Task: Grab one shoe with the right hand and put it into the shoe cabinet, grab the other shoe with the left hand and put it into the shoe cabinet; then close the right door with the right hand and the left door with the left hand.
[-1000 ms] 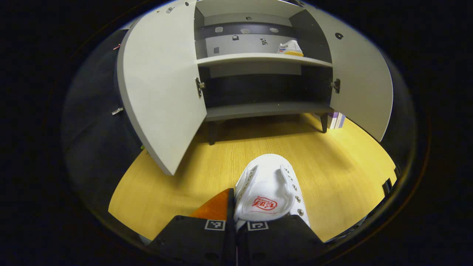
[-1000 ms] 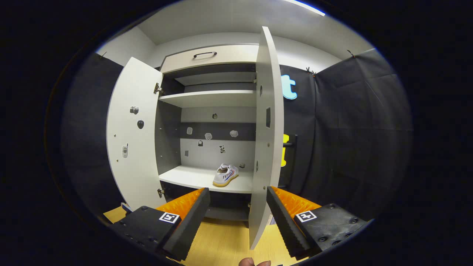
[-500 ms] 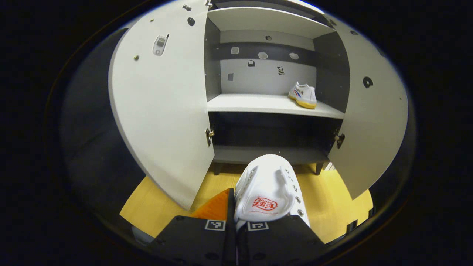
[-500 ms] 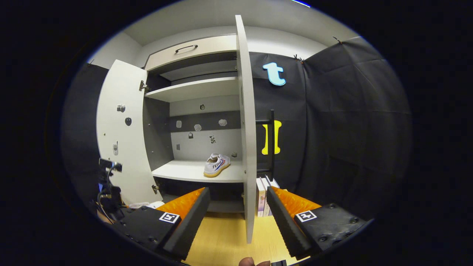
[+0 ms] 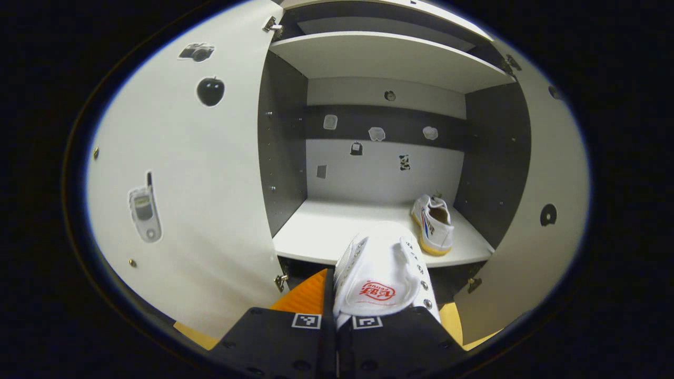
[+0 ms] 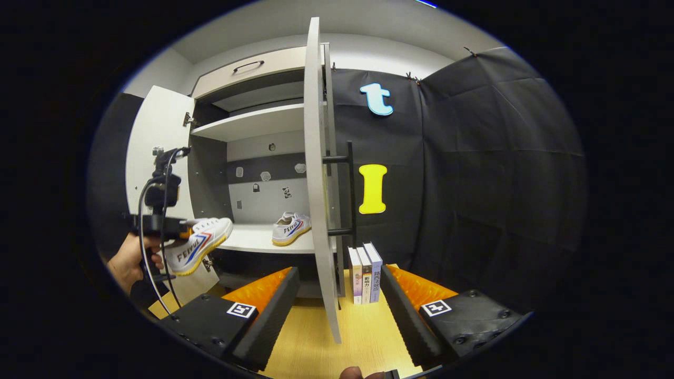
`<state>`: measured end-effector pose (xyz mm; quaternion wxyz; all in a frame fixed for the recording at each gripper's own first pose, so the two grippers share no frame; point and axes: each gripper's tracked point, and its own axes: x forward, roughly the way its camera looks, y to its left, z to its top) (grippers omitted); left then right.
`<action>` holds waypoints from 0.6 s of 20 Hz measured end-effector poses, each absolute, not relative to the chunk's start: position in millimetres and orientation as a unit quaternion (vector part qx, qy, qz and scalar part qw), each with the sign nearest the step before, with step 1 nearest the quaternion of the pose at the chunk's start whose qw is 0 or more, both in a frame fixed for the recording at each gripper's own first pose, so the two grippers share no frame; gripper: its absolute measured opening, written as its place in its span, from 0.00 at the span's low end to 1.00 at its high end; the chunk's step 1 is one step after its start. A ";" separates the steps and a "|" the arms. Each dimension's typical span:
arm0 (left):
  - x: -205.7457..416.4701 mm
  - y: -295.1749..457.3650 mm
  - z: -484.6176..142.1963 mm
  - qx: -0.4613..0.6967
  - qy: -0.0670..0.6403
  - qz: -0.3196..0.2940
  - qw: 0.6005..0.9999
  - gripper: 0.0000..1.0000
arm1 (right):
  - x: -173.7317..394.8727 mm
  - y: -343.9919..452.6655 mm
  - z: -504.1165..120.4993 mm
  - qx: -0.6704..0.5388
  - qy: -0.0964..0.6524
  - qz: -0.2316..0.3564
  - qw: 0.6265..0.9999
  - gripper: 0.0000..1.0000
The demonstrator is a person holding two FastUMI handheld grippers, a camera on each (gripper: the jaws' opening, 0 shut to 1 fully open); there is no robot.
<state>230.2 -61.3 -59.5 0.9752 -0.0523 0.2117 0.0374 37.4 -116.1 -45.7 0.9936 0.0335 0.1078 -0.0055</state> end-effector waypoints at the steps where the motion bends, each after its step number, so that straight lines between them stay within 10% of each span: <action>1: 246.9 -61.2 -53.3 -0.056 0.209 0.041 0.975 0.07 | 37.9 -119.8 -46.6 0.033 0.109 -0.009 0.993 0.98; 12: 415.9 -61.5 -80.0 -0.011 0.242 0.072 0.968 0.07 | 37.8 -170.7 -51.7 0.039 0.121 -0.069 0.990 0.98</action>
